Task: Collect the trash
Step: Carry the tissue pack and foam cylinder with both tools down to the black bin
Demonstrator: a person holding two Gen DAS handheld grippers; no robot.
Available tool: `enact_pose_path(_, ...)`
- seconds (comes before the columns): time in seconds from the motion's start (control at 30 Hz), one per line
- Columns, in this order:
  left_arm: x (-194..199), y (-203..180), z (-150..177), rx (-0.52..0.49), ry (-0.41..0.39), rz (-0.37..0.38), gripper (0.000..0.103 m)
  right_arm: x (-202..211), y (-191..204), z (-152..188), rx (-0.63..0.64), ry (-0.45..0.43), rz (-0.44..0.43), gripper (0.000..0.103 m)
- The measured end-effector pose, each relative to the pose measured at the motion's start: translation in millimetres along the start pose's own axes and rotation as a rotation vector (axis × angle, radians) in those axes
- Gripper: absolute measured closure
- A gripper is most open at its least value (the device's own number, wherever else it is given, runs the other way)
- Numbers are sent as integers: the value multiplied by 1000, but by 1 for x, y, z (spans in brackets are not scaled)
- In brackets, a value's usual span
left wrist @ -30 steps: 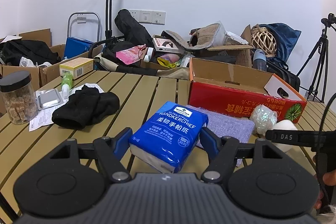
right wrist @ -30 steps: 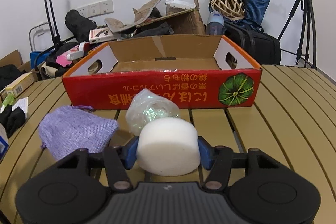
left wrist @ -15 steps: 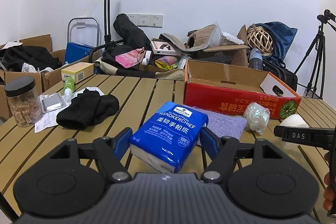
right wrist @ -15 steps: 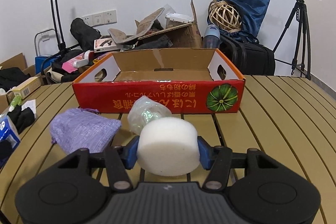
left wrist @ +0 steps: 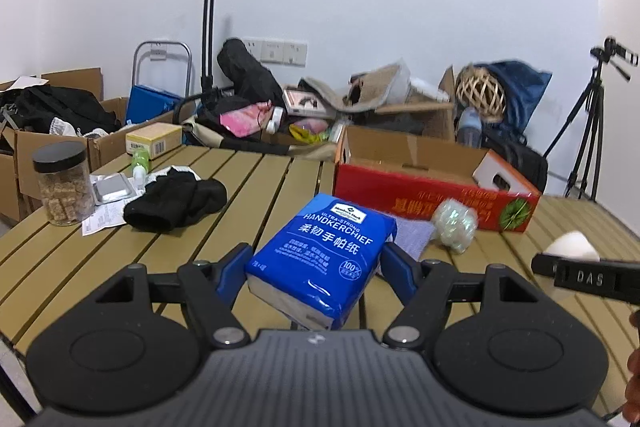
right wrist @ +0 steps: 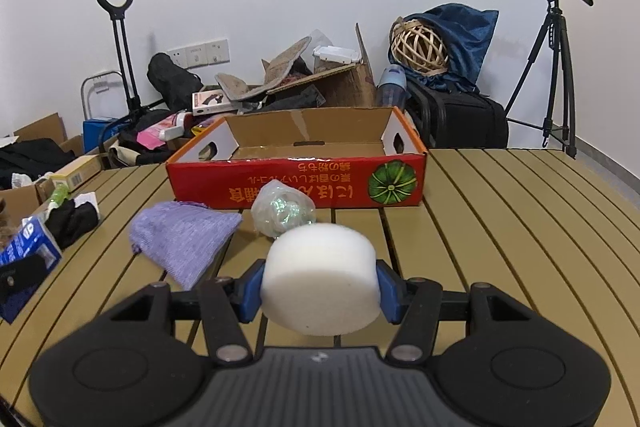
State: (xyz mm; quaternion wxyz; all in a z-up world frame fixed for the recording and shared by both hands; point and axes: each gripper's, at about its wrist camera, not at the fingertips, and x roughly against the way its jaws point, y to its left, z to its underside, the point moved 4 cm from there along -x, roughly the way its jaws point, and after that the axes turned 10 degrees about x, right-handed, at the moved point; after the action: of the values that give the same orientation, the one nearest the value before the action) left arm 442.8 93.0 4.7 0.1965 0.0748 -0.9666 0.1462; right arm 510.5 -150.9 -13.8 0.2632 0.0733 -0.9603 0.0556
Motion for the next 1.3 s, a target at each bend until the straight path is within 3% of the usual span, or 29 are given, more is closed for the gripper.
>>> enact_pose_path(0.77,106,1,36,-20,-73,53,32,112,-8,59,17,-57,5,48)
enact_pose_path(1.3,167,5,87,5,-24,75,32,183,-9,116,21,-64,-11,48)
